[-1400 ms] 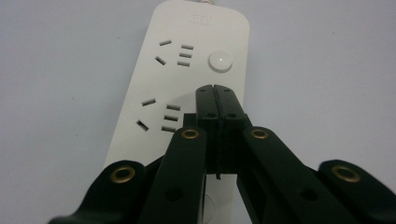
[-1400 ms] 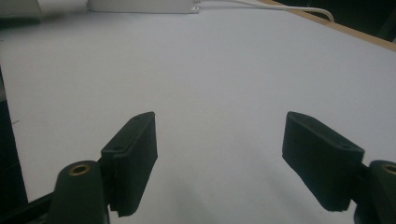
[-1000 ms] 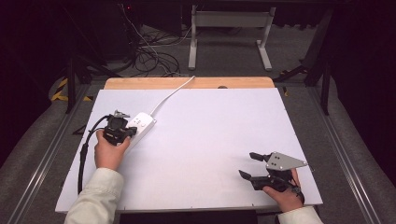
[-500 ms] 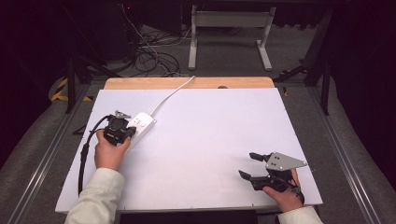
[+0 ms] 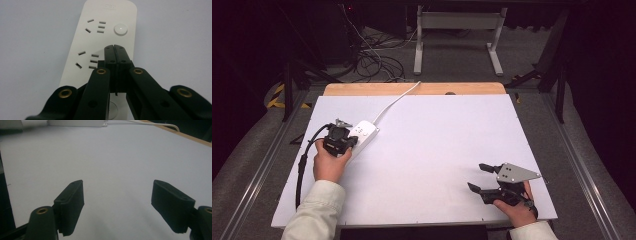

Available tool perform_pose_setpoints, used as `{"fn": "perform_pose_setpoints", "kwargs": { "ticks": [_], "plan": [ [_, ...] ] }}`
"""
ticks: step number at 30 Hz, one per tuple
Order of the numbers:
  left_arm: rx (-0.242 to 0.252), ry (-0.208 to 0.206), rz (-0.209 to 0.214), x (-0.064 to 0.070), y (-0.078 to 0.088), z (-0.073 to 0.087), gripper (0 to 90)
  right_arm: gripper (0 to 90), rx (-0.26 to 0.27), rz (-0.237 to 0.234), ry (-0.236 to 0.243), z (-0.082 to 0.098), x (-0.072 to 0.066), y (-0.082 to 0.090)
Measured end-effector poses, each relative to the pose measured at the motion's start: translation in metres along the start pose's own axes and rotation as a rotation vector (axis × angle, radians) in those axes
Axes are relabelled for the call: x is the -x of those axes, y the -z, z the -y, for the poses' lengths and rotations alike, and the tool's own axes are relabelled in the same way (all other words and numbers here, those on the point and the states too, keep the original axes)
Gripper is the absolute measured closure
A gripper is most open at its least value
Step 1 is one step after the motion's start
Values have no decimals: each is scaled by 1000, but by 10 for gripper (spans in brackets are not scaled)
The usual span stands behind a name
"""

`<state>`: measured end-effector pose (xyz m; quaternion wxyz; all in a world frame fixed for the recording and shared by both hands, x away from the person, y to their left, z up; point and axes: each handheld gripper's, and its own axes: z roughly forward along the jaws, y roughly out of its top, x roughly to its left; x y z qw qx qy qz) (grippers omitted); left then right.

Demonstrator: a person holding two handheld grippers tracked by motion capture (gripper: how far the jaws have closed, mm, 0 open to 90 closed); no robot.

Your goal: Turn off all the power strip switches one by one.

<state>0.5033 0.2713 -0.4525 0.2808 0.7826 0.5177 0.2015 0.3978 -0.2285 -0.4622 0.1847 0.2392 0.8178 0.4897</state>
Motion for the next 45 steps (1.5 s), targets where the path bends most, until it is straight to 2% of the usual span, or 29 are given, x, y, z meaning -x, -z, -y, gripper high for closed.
{"fn": "perform_pose_setpoints", "kwargs": {
  "ticks": [9,15,23,27,29,32,33,34,35,37,38,43,45],
  "plan": [
    [1,-22,-28,4,0,0,900,271,-4,-1,2,0,0,0],
    [-1,-24,-31,5,0,0,900,271,-4,-1,-2,0,0,0],
    [-8,-45,-64,10,-1,0,900,270,-3,-2,-4,1,0,-1],
    [-11,-39,-56,9,-1,0,900,270,-3,-2,-4,1,1,-1],
    [-8,-24,-46,8,-1,0,900,270,-4,-2,-4,1,1,-1],
    [33,12,-11,3,2,2,900,270,-2,1,-3,1,1,0],
    [37,14,4,3,2,2,900,270,-1,1,-7,1,1,0],
    [43,9,-2,5,2,1,900,270,0,1,-7,1,1,0],
    [69,1,0,5,5,0,900,270,0,1,-6,1,1,0],
    [99,21,21,6,10,-2,900,270,2,0,-5,1,2,0],
    [109,18,23,6,12,-3,900,270,1,-1,-5,1,2,0],
    [101,-11,17,10,14,-6,900,270,-1,1,-3,1,1,0],
    [107,3,29,10,14,-7,900,270,1,1,-1,1,1,0]
  ]
}}
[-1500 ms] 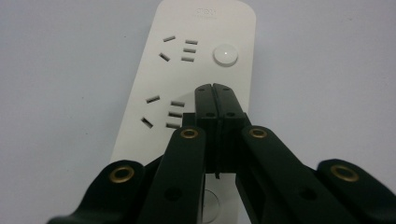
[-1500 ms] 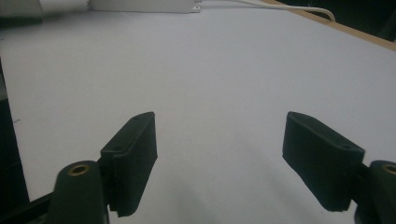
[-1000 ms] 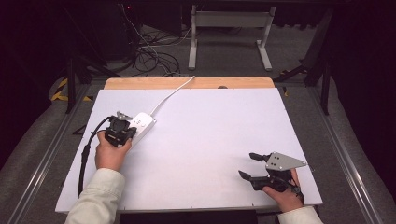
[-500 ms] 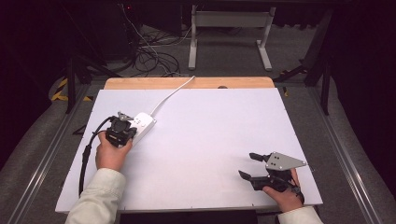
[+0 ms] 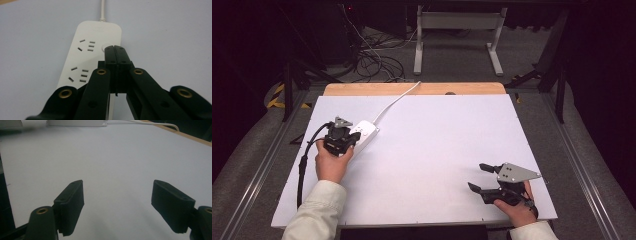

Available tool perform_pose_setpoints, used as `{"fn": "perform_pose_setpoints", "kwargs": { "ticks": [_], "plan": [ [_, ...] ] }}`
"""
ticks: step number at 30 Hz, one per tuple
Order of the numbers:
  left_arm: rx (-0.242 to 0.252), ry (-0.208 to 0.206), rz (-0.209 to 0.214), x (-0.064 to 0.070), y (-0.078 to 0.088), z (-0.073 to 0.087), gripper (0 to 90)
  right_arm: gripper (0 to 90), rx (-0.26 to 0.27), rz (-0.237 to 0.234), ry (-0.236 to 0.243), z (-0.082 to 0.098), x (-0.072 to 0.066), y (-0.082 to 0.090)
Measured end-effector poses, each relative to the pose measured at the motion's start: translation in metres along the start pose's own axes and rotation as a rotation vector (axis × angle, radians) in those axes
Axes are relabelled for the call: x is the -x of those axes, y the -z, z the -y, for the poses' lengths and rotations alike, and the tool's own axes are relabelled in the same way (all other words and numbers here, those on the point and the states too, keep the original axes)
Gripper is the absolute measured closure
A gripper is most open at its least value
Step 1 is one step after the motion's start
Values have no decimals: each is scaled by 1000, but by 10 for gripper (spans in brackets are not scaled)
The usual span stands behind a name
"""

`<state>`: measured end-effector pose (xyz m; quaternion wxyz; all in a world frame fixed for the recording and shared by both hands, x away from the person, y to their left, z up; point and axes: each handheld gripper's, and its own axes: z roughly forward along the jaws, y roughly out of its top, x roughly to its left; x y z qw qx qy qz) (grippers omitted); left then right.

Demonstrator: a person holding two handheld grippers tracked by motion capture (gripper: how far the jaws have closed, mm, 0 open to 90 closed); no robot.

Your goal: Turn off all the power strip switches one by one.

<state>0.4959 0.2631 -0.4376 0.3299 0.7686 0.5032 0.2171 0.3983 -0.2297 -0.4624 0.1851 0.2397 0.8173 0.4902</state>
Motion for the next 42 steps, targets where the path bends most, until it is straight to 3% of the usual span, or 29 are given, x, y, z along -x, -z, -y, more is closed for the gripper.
{"fn": "perform_pose_setpoints", "kwargs": {
  "ticks": [3,11,17,23,34,42],
  "plan": [
    [6,22,30,-3,-2,-4,900,270,-3,1,-1,0,0,-1],
    [-37,-15,7,-1,-19,-19,900,270,-6,4,-3,0,0,-1],
    [-56,21,11,-4,-31,-21,900,270,-5,1,-3,0,0,0],
    [-78,25,-1,-7,-40,-20,900,270,-4,2,-4,0,0,0],
    [-79,2,-18,-3,-42,-18,900,270,-6,1,-4,0,0,0],
    [-75,2,-3,-5,-42,-17,900,269,-6,-3,-6,1,0,-1]
  ]
}}
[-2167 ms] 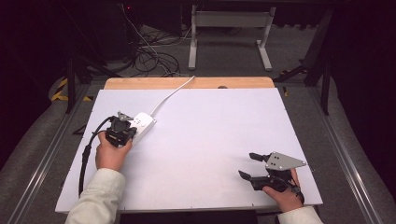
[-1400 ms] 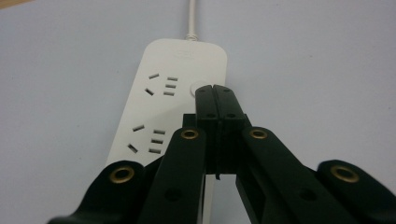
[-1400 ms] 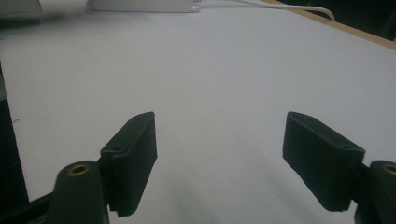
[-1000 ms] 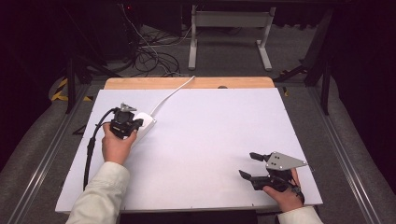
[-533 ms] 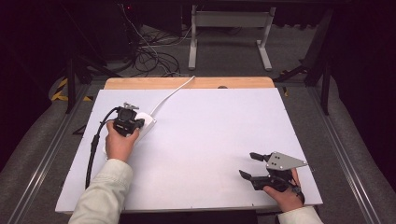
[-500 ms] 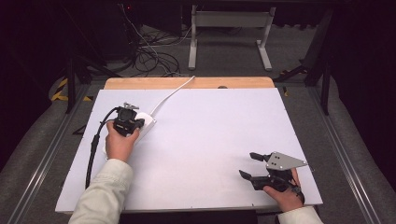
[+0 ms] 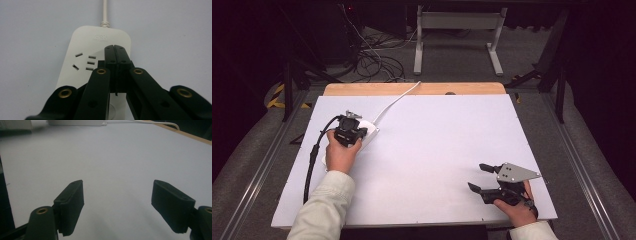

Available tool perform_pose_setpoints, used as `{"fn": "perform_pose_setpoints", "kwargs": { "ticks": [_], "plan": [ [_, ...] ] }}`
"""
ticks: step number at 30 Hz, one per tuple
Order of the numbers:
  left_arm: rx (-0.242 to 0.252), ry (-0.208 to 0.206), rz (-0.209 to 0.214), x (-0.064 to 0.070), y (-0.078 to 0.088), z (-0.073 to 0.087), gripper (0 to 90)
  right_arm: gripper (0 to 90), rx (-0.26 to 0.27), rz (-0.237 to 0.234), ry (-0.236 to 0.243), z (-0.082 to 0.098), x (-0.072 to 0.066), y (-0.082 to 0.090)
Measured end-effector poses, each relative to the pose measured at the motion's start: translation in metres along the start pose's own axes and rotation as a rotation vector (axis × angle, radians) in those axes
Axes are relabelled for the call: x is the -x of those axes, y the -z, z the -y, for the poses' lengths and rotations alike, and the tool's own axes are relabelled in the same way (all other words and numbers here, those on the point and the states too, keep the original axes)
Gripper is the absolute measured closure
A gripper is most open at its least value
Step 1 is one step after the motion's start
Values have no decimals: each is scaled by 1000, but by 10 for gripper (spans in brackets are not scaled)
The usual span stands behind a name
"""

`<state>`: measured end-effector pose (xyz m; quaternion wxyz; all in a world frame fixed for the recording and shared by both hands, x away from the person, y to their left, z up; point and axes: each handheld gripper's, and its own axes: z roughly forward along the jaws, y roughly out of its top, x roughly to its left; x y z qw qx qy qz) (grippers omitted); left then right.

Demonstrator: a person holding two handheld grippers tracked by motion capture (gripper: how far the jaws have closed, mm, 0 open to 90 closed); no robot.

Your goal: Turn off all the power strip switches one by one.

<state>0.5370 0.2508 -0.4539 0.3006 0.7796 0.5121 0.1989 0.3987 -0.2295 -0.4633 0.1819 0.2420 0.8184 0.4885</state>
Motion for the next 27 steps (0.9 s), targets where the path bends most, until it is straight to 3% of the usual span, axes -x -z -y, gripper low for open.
{"fn": "perform_pose_setpoints", "kwargs": {
  "ticks": [10,15,27],
  "plan": [
    [-5,7,13,-2,0,0,900,269,-2,2,3,0,0,0],
    [-4,-16,-19,3,0,0,900,269,0,0,4,0,0,0],
    [-24,-21,-8,4,1,-1,900,268,-3,0,7,0,-1,0]
  ]
}}
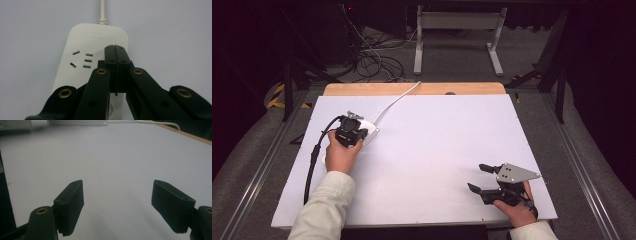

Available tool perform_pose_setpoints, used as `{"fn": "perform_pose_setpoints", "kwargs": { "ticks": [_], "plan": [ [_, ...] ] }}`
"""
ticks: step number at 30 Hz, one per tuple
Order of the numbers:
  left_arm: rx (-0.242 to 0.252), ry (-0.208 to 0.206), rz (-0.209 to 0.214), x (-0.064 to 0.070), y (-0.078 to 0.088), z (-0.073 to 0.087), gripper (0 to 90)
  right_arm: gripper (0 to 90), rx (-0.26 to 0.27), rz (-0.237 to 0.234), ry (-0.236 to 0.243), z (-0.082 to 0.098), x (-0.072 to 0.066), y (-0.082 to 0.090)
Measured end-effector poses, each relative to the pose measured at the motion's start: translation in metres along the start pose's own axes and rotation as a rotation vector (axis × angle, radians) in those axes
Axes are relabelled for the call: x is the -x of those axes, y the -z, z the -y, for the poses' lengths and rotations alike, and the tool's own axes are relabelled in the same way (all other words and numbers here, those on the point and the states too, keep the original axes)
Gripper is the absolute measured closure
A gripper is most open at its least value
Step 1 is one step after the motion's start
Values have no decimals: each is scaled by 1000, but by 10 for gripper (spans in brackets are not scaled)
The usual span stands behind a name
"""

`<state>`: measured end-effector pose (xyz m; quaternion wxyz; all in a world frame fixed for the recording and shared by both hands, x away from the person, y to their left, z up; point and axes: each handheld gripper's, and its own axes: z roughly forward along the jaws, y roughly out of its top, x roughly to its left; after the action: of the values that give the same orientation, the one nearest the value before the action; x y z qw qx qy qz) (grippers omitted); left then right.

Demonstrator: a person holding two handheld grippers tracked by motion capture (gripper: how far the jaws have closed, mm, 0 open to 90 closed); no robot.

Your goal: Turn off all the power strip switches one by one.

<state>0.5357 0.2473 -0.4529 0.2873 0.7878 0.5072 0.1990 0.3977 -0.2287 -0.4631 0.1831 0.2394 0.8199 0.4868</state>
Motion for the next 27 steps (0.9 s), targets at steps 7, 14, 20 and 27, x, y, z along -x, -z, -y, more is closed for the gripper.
{"fn": "perform_pose_setpoints", "kwargs": {
  "ticks": [7,14,20,27],
  "plan": [
    [1,-2,-5,1,0,0,900,268,-2,0,1,0,0,0],
    [-5,-3,-26,2,-1,-1,900,268,-2,-2,2,0,0,0],
    [27,13,-1,-1,3,0,900,267,-2,-1,-3,0,0,-1],
    [152,-49,59,11,37,1,702,268,4,5,-10,1,3,1]
  ]
}}
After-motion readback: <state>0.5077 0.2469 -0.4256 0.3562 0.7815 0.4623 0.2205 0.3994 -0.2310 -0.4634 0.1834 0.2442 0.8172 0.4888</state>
